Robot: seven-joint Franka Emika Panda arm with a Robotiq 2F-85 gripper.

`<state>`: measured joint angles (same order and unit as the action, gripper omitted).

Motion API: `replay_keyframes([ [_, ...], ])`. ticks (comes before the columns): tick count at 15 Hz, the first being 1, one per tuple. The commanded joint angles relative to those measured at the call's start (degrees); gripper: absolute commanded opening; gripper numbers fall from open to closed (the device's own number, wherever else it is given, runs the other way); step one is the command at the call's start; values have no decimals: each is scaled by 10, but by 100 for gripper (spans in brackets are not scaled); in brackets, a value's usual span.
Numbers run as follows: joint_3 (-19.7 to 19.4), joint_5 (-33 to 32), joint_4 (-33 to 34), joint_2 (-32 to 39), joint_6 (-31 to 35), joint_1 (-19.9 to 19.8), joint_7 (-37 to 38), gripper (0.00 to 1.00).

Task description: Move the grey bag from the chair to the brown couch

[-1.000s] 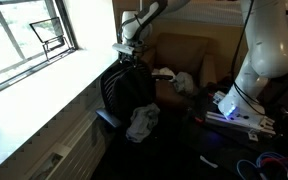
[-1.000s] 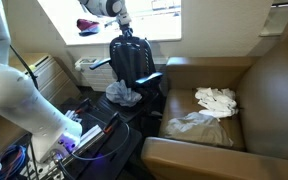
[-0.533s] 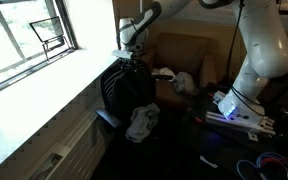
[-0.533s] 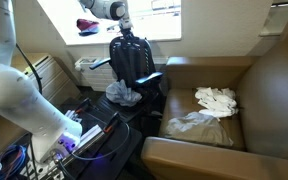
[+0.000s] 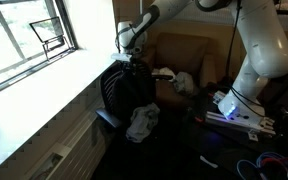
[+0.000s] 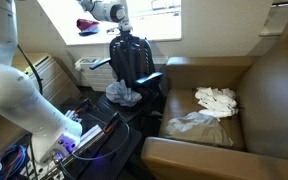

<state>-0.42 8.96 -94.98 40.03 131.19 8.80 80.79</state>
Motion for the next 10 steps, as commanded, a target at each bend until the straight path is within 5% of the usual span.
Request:
replay_keyframes([
  [1, -10, -1, 8, 7, 3, 6, 9, 46],
  [7, -10, -1, 9, 11, 7, 7, 12, 4],
  [10, -11, -2, 10, 14, 5, 8, 15, 4],
])
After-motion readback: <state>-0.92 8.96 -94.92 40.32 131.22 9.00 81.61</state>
